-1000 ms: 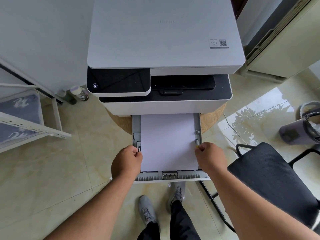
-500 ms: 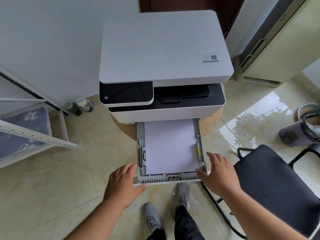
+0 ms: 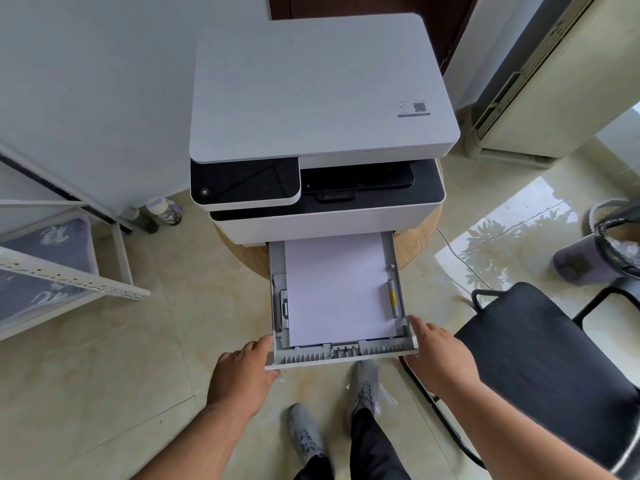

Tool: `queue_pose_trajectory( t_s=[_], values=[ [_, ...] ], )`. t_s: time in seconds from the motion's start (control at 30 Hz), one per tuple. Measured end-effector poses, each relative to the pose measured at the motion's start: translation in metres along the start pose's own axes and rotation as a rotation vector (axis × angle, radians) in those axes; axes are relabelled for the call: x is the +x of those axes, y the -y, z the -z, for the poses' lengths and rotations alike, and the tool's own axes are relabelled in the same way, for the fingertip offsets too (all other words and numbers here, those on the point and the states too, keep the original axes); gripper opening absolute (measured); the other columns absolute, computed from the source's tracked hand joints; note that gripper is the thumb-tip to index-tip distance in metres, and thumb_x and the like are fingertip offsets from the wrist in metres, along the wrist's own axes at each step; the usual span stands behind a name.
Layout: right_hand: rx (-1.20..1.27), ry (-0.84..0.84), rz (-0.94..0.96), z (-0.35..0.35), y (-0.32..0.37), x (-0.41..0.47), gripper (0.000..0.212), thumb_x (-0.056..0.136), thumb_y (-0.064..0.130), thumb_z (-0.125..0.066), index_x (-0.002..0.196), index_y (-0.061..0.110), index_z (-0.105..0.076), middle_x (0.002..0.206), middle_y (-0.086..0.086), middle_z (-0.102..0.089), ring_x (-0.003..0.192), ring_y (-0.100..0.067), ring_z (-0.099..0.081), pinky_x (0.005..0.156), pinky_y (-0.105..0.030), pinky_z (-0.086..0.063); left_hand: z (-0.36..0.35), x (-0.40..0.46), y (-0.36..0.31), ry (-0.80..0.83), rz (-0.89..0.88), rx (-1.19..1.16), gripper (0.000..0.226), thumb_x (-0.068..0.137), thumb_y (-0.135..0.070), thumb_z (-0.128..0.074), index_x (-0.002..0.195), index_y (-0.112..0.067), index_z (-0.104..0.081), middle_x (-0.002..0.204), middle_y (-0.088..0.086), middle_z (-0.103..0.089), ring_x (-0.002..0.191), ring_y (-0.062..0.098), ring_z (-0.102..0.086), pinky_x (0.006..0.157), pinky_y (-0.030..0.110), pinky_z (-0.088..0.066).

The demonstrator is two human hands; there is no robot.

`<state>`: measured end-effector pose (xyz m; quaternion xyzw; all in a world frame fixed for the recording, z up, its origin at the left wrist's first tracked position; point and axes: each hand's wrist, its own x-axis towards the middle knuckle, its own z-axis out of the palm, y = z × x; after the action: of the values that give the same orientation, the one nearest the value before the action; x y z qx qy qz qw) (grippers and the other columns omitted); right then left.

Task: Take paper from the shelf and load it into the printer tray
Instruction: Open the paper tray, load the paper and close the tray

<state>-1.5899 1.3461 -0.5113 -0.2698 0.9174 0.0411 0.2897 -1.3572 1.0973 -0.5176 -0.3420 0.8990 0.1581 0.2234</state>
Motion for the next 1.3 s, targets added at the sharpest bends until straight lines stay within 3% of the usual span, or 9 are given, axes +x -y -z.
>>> queue_pose_trajectory(
  t_s=[0.27, 0.6, 0.8, 1.03, 1.3],
  values=[
    [-0.038, -0.025, 0.031, 0.008, -0.006, 0.004, 0.077, 0.093, 0.054, -0.057, 0.160, 0.040, -0.022, 0.125, 0.010, -0.064, 0.115, -0.019, -0.064, 0.096, -0.037, -0.042, 0.003, -0.001, 0.000, -0.023, -0.019, -0.009, 0.061, 0.097, -0.051, -0.057, 0.151, -0.034, -0.036, 0.133, -0.010, -0.065, 0.111, 0.020, -0.067, 0.092, 0.032, -0.042],
    [-0.060, -0.017, 0.048, 0.018, -0.007, 0.017, 0.081, 0.093, 0.058, -0.061, 0.161, 0.040, -0.020, 0.133, 0.009, -0.062, 0.119, -0.020, -0.063, 0.100, -0.039, -0.043, 0.004, 0.007, 0.000, -0.065, -0.023, -0.023, 0.063, 0.097, -0.053, -0.056, 0.153, -0.035, -0.035, 0.134, -0.012, -0.066, 0.115, 0.017, -0.065, 0.094, 0.031, -0.041],
    [-0.076, -0.010, 0.074, 0.023, -0.009, 0.020, 0.083, 0.093, 0.061, -0.059, 0.162, 0.040, -0.017, 0.134, 0.009, -0.062, 0.120, -0.019, -0.063, 0.101, -0.040, -0.044, 0.003, 0.006, 0.004, -0.125, -0.021, 0.016, 0.066, 0.098, -0.056, -0.054, 0.157, -0.038, -0.032, 0.117, -0.008, -0.073, 0.112, 0.018, -0.063, 0.095, 0.030, -0.039],
    [-0.098, -0.002, 0.083, 0.030, -0.010, 0.021, 0.083, 0.093, 0.063, -0.058, 0.162, 0.042, -0.016, 0.136, 0.009, -0.061, 0.123, -0.020, -0.061, 0.102, -0.042, -0.042, 0.001, 0.008, 0.006, -0.142, -0.020, -0.010, 0.066, 0.097, -0.056, -0.055, 0.157, -0.039, -0.034, 0.114, -0.009, -0.073, 0.110, 0.017, -0.063, 0.093, 0.030, -0.039],
    [-0.079, 0.000, 0.082, 0.031, -0.009, 0.020, 0.083, 0.093, 0.061, -0.059, 0.162, 0.041, -0.017, 0.137, 0.008, -0.061, 0.123, -0.021, -0.061, 0.104, -0.042, -0.043, -0.005, 0.007, 0.011, -0.184, -0.058, -0.037, 0.062, 0.090, -0.049, -0.069, 0.148, -0.031, -0.053, 0.100, -0.012, -0.077, 0.096, 0.019, -0.067, 0.083, 0.033, -0.042]
  ],
)
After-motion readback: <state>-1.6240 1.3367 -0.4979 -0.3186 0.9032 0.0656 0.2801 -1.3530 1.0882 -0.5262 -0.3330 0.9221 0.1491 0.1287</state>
